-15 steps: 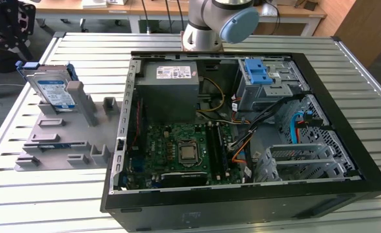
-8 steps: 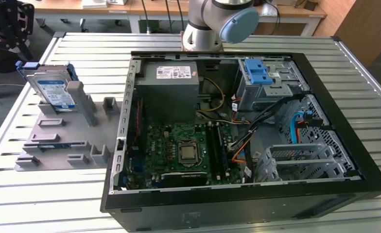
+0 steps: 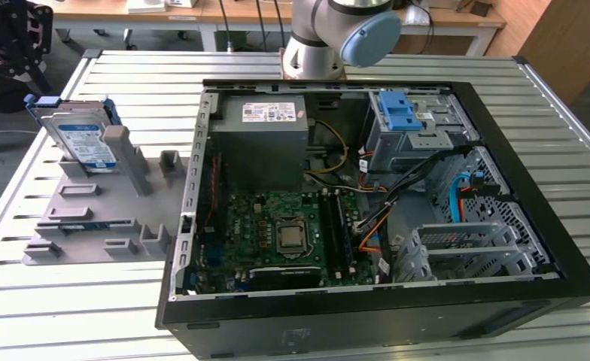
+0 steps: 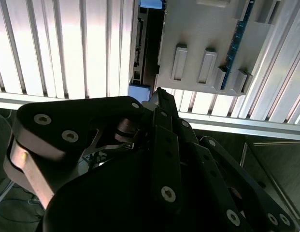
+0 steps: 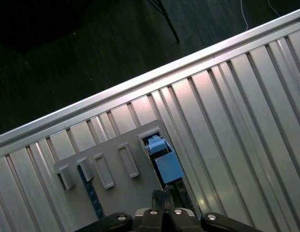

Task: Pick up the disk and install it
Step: 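Pick up the disk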

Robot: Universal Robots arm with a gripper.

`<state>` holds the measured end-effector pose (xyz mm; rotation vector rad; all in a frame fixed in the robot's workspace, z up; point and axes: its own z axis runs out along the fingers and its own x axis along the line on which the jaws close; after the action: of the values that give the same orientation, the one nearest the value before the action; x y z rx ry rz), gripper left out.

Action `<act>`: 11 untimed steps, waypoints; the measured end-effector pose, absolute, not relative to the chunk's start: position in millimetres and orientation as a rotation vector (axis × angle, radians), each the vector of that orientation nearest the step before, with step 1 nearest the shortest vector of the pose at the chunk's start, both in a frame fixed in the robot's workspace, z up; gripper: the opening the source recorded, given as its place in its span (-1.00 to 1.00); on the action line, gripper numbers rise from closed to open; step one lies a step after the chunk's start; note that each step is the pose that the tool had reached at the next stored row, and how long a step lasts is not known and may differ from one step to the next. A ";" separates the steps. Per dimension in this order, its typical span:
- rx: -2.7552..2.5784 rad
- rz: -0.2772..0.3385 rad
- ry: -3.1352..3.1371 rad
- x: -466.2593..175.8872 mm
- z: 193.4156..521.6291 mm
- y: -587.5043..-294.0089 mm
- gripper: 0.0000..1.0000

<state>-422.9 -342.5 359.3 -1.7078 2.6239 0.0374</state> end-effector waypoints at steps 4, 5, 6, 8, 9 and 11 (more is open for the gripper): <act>-1.710 0.037 2.622 -422.9 359.3 -342.5 -0.79; -1.711 0.037 2.622 -422.9 359.3 -342.5 -0.79; -1.712 0.037 2.621 -422.9 359.3 -342.5 -0.79; -1.713 0.037 2.621 -422.9 359.3 -342.5 -0.79; -1.714 0.037 2.620 -422.9 359.3 -342.5 -0.79; -1.715 0.037 2.619 -422.9 359.3 -342.5 -0.79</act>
<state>-422.9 -342.5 359.3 -1.7149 2.6193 0.0374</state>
